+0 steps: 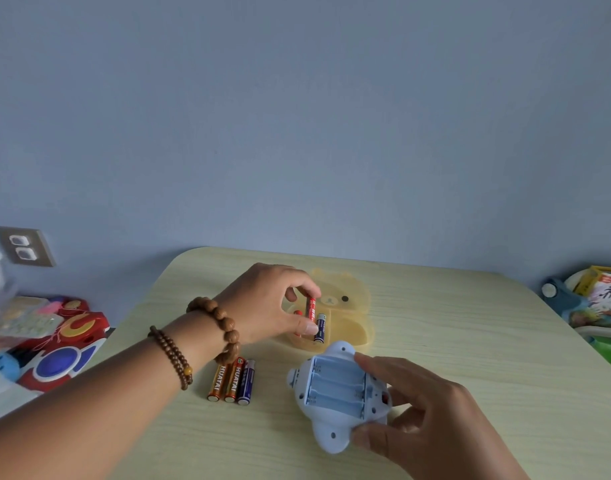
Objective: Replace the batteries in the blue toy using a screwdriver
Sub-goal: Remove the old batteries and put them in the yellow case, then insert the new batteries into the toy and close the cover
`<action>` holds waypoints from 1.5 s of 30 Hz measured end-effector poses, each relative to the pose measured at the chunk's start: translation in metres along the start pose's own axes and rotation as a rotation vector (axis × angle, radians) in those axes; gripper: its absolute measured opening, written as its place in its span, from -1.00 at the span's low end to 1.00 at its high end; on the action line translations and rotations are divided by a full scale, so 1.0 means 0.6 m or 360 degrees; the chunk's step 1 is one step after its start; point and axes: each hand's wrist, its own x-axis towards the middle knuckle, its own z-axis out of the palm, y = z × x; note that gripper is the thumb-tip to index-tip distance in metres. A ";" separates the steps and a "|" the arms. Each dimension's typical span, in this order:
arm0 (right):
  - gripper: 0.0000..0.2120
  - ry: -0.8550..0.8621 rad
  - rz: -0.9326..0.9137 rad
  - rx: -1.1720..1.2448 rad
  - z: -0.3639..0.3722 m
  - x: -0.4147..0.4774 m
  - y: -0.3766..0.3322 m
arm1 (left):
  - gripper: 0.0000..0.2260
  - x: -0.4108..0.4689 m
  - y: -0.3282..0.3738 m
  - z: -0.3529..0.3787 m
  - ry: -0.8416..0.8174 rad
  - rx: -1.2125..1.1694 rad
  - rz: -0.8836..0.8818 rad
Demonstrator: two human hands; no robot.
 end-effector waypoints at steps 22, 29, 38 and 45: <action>-0.31 0.0041 0.0005 0.0036 0.005 0.000 0.008 | -0.63 -0.018 -0.021 -0.039 -0.0136 0.0078 0.0167; -0.33 0.0038 0.0096 0.0084 0.005 0.003 -0.005 | -0.29 -0.106 -0.038 -0.088 -0.0718 0.0765 -0.0020; -0.31 0.0021 0.0081 0.0072 0.006 0.002 -0.009 | -0.50 -0.113 -0.045 -0.076 -0.0689 0.0614 -0.0097; -0.32 0.0041 0.0017 0.0033 0.007 -0.001 0.000 | -0.77 -0.100 -0.004 -0.102 -0.0254 -0.0136 0.0007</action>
